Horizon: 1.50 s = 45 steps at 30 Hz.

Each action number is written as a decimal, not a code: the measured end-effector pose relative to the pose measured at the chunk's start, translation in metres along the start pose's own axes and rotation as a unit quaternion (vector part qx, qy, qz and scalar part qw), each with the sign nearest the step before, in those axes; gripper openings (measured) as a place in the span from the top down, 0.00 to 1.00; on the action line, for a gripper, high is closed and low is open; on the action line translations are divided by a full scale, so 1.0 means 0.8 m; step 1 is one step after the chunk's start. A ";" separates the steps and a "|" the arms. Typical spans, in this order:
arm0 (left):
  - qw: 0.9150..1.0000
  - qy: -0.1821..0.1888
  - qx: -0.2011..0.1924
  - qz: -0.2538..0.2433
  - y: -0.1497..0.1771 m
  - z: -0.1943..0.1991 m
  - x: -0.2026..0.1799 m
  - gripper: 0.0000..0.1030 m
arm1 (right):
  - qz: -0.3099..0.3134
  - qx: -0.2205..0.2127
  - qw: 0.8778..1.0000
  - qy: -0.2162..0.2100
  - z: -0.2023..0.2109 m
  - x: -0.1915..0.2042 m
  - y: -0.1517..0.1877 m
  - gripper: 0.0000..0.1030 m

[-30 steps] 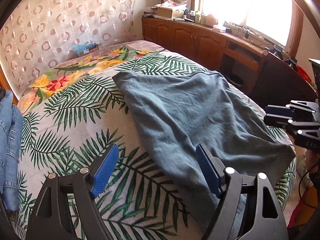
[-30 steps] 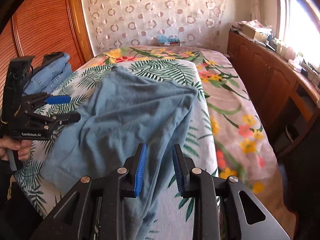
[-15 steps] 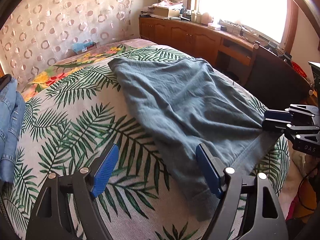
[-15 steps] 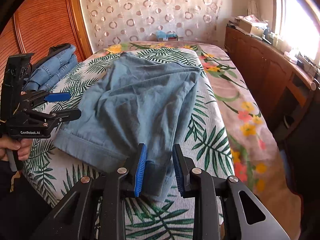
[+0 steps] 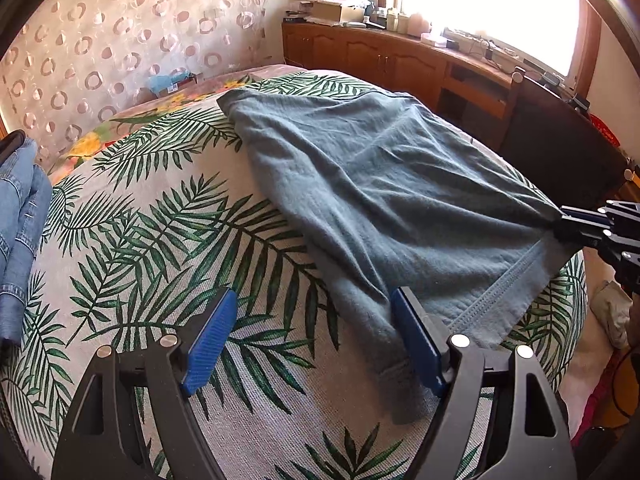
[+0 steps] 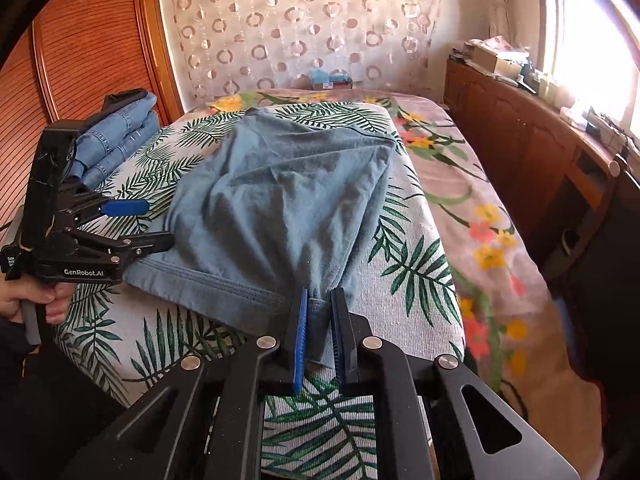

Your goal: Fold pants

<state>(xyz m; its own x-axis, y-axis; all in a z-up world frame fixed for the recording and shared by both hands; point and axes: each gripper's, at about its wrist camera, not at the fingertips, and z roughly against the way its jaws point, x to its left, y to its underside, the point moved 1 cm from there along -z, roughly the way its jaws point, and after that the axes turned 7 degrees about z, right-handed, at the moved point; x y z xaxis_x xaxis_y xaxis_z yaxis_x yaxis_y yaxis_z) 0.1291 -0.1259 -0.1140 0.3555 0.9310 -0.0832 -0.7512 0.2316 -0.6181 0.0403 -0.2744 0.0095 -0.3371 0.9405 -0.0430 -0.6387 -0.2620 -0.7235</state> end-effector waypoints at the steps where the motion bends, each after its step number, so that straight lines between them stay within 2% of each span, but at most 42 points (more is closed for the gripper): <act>1: 1.000 0.001 -0.001 0.001 0.000 0.000 0.000 0.22 | -0.001 0.004 1.000 -0.002 -0.001 0.001 0.003 0.89; 7: 1.000 0.007 -0.003 0.007 0.001 -0.001 0.003 0.22 | -0.015 0.007 1.000 -0.016 0.000 -0.008 0.002 0.89; 9: 1.000 0.008 -0.005 0.008 0.002 -0.001 0.003 0.22 | -0.015 0.000 1.000 -0.015 0.004 -0.008 -0.003 0.83; 15: 1.000 0.008 -0.005 0.008 0.003 0.000 0.004 0.22 | -0.021 -0.015 1.000 -0.011 0.005 -0.012 -0.022 0.80; 17: 1.000 0.008 -0.005 0.008 0.003 0.000 0.004 0.22 | -0.013 -0.021 1.000 -0.006 -0.006 -0.014 -0.033 0.80; 25: 1.000 0.008 -0.005 0.008 0.004 0.000 0.004 0.22 | -0.010 0.012 1.000 0.017 -0.087 -0.034 -0.058 0.80; 29: 1.000 0.008 -0.005 0.008 0.004 0.000 0.004 0.22 | -0.001 0.026 0.999 0.021 -0.103 -0.037 -0.059 0.96; 33: 1.000 0.008 -0.005 0.008 0.004 0.000 0.004 0.22 | -0.004 0.012 0.999 0.048 -0.098 -0.044 -0.058 0.98; 40: 1.000 0.007 -0.006 0.008 0.004 0.000 0.004 0.22 | -0.017 0.002 0.999 0.028 -0.085 -0.042 -0.051 0.98; 42: 1.000 0.007 -0.006 0.008 0.004 0.000 0.005 0.22 | -0.018 -0.001 1.000 0.024 -0.078 -0.039 -0.045 0.95; 45: 1.000 0.007 -0.006 0.008 0.004 0.000 0.005 0.22 | -0.019 -0.005 1.000 0.020 -0.066 -0.034 -0.035 0.86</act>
<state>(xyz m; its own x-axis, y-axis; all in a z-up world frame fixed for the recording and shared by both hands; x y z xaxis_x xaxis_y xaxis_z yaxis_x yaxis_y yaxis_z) 0.1279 -0.1217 -0.1167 0.3520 0.9301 -0.1047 -0.7502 0.2135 -0.6259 0.1042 -0.2812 -0.0052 -0.2848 0.9576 -0.0427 -0.6442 -0.2242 -0.7313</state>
